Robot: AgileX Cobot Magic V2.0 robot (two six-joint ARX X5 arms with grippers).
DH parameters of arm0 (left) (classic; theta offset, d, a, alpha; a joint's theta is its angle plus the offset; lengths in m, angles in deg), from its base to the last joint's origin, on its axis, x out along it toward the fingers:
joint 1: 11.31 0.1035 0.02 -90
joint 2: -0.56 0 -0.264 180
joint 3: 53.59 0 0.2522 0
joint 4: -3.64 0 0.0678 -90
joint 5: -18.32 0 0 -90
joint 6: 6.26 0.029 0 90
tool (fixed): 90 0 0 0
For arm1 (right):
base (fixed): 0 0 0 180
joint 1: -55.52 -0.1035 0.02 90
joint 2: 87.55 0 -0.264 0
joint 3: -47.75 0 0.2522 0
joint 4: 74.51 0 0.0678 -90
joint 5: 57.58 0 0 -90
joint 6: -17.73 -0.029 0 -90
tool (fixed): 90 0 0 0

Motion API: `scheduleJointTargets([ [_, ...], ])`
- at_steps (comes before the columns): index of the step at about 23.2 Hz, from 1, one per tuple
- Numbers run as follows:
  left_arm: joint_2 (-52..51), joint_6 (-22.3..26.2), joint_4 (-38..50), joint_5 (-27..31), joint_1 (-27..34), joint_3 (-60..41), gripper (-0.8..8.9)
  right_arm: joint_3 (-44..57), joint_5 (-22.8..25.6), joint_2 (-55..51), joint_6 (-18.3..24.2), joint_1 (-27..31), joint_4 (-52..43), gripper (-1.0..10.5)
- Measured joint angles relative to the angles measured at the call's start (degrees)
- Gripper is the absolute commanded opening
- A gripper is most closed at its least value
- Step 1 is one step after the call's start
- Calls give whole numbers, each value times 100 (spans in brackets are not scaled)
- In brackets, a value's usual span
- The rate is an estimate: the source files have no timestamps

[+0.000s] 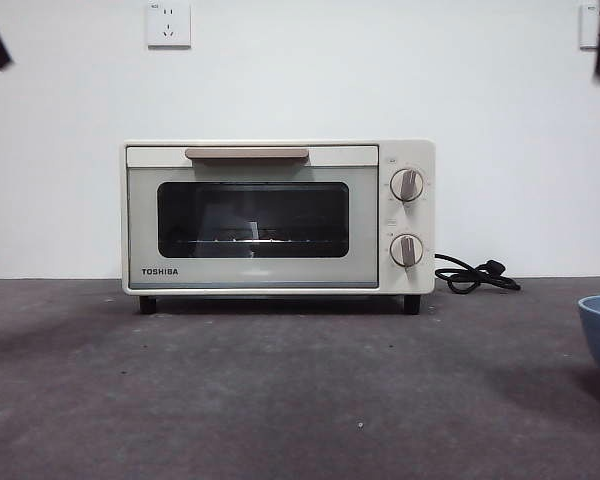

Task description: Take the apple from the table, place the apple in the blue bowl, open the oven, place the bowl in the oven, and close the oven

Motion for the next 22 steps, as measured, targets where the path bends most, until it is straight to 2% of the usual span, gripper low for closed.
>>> scheduleJointTargets([
  [1, 280, -46, 227, -94, 0, 87, -5, -164, 0, -114, 2, -2, 109, -17],
  [5, 1574, -136, 538, -654, -2, 874, -5, -389, -107, -651, 74, 0, 409, -12],
  [12, 3386, -131, 398, -822, -297, 2804, -5, -389, -280, -1416, 289, -2, 844, -12],
  [22, 4293, -129, 721, -833, -748, 3633, -5, -389, -861, -2048, 284, -4, 802, -12],
])
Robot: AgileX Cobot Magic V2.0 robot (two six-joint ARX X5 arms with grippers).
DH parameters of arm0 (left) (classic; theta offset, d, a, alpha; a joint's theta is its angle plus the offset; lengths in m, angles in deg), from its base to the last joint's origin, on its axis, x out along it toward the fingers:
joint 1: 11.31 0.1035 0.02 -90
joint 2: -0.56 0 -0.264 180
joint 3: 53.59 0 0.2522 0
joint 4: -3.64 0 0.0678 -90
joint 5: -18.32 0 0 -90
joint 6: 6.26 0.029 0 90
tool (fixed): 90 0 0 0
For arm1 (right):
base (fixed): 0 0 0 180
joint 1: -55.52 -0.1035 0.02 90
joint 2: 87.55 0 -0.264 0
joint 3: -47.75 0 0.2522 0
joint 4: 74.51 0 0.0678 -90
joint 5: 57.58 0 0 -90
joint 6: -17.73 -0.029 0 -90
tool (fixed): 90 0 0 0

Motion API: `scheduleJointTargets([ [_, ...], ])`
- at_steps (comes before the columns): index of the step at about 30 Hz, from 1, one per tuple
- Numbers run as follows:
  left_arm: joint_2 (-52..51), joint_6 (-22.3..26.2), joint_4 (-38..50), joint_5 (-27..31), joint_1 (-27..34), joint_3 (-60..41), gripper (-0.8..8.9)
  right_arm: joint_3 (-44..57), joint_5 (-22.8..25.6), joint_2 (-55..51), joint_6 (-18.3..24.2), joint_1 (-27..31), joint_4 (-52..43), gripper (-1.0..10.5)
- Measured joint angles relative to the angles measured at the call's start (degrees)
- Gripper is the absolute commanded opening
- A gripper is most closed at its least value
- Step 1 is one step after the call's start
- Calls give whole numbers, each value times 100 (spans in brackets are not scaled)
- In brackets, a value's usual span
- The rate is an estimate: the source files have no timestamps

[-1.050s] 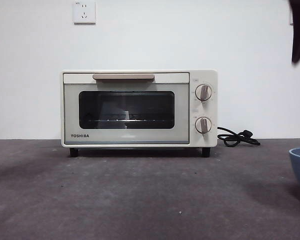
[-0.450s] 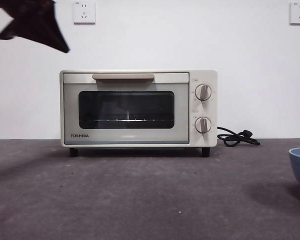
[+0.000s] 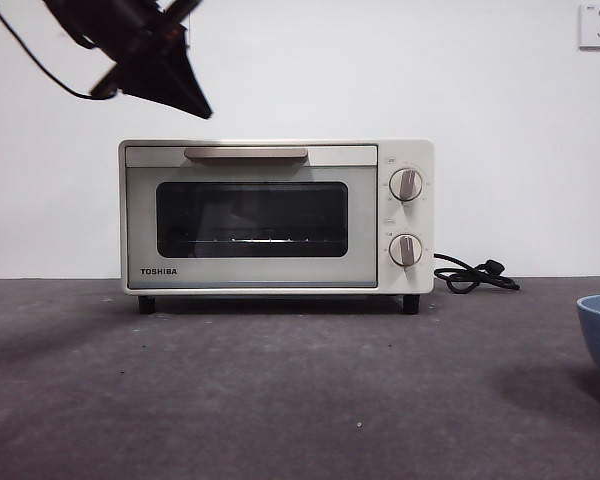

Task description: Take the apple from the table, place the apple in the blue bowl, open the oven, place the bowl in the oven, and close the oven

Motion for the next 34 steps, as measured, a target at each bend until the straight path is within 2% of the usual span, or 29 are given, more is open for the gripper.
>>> scheduleJointTargets([
  [6, 413, -15, 520, 39, -107, 48, -5, 0, -44, -162, -7, -2, 66, -12],
  [15, 601, -153, 686, 155, -107, 70, -5, 0, -44, -177, -70, -2, 162, -11],
  [23, 640, 79, 129, 245, -201, 249, -6, 0, -44, -184, -83, -2, 160, -12],
  [30, 472, 509, -592, 807, -439, 264, -6, 0, -166, -184, -136, -2, 162, -12],
  [34, 442, 645, -726, 901, -522, 262, -6, 0, -297, -184, -153, -2, 162, -12],
])
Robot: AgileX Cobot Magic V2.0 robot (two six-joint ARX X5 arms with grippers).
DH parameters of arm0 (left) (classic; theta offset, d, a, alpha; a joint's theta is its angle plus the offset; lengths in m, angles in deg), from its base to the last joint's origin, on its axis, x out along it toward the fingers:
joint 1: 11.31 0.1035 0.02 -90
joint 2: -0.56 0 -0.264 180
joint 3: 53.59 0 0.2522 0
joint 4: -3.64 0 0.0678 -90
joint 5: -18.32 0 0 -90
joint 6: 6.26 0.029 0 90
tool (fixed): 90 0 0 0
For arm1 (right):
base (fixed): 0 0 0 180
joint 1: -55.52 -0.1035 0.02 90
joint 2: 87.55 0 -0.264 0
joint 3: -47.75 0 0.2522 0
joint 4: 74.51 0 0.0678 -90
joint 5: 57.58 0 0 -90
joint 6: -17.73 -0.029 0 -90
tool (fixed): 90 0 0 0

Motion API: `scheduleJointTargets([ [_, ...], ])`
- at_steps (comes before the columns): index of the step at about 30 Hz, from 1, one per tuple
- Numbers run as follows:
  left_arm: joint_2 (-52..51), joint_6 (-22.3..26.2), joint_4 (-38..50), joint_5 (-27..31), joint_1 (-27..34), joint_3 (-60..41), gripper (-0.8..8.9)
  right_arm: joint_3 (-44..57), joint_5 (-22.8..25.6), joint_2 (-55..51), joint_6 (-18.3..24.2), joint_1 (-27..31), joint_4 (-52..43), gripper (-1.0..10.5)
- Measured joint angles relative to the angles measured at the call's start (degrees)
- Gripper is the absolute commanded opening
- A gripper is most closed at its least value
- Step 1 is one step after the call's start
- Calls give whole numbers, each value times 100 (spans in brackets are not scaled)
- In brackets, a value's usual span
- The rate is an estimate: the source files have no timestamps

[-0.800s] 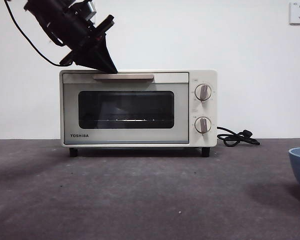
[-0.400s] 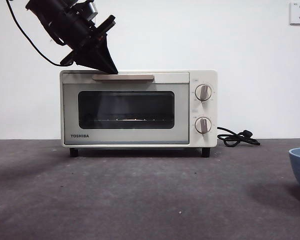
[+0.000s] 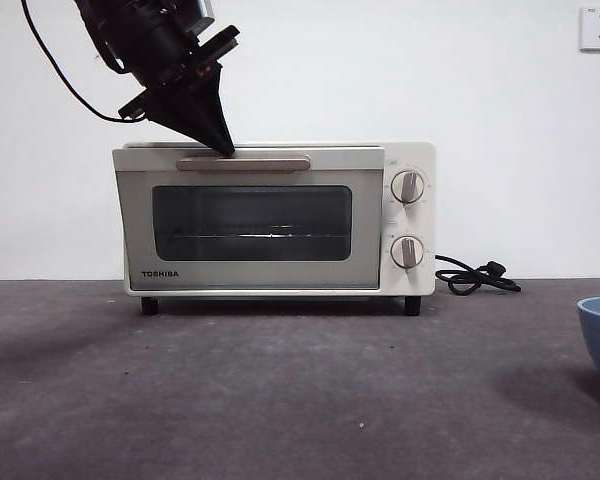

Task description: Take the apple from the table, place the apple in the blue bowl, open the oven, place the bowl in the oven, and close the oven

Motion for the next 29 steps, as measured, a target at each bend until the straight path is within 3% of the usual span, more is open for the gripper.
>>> scheduleJointTargets([
  [8, -227, 35, 133, 310, -190, -304, -6, 0, -175, 0, -2, 0, 0, -12],
  [15, -955, -114, 1241, 356, -243, -1694, -6, 0, -195, 0, -4, 0, 0, -12],
  [22, -1268, -476, 1790, 68, -282, -3324, -6, 0, -297, 0, -2, 0, 35, -12],
  [29, -1169, -608, 1683, 173, -297, -3456, -7, 0, -297, 0, 0, 0, 157, -12],
])
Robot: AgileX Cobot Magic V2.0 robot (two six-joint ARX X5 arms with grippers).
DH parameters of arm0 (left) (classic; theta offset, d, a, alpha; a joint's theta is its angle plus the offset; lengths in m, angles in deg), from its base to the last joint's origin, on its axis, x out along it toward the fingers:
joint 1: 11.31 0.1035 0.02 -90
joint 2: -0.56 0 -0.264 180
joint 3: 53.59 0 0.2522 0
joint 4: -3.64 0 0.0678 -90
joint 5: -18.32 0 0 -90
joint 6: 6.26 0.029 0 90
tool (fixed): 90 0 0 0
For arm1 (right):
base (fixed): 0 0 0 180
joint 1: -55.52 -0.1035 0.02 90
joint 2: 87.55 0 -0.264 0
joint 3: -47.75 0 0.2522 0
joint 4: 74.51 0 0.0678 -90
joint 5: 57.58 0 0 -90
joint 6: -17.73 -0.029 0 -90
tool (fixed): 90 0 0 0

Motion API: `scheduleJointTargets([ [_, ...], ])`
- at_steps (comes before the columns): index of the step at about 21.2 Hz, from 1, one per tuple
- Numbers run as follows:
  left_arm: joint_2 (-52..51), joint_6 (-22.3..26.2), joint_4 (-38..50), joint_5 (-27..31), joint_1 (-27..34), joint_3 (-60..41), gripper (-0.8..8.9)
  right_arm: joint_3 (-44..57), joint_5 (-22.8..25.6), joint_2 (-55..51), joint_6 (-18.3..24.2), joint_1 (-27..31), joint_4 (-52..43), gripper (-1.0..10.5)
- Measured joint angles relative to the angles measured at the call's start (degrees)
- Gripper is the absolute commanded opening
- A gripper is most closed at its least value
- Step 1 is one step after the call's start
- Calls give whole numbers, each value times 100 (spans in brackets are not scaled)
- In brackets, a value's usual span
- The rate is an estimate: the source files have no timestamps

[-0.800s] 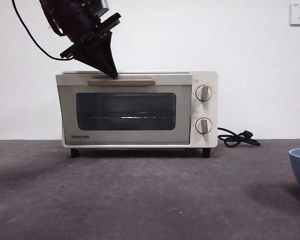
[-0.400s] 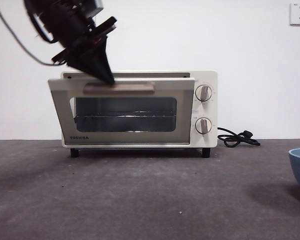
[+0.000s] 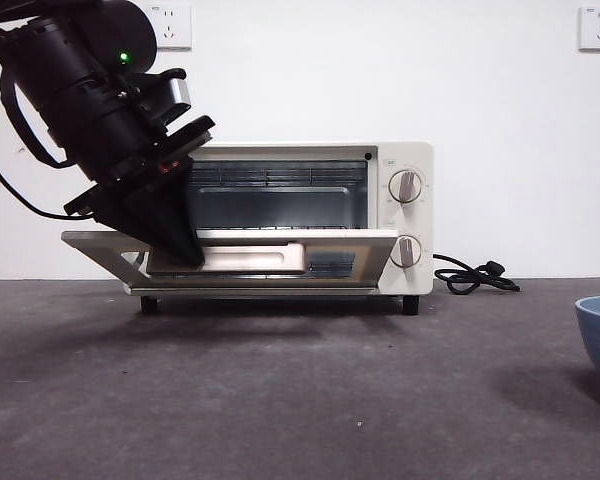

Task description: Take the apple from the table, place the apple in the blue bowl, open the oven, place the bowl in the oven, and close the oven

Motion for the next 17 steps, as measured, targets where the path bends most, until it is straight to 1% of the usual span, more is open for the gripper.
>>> scheduleJointTargets([
  [6, 0, 2, 7, 92, -173, 0, -7, 0, 0, 0, 0, 0, 28, -12],
  [9, 0, 2, 136, 129, -289, -9, -7, 0, 0, 0, -2, 0, 321, -12],
  [12, 0, 2, 393, 160, -321, -289, -7, 0, 0, 0, -2, 0, 514, -12],
  [17, 7, 2, 503, 203, -319, -551, -7, 0, 0, 0, -2, 0, 531, -12],
])
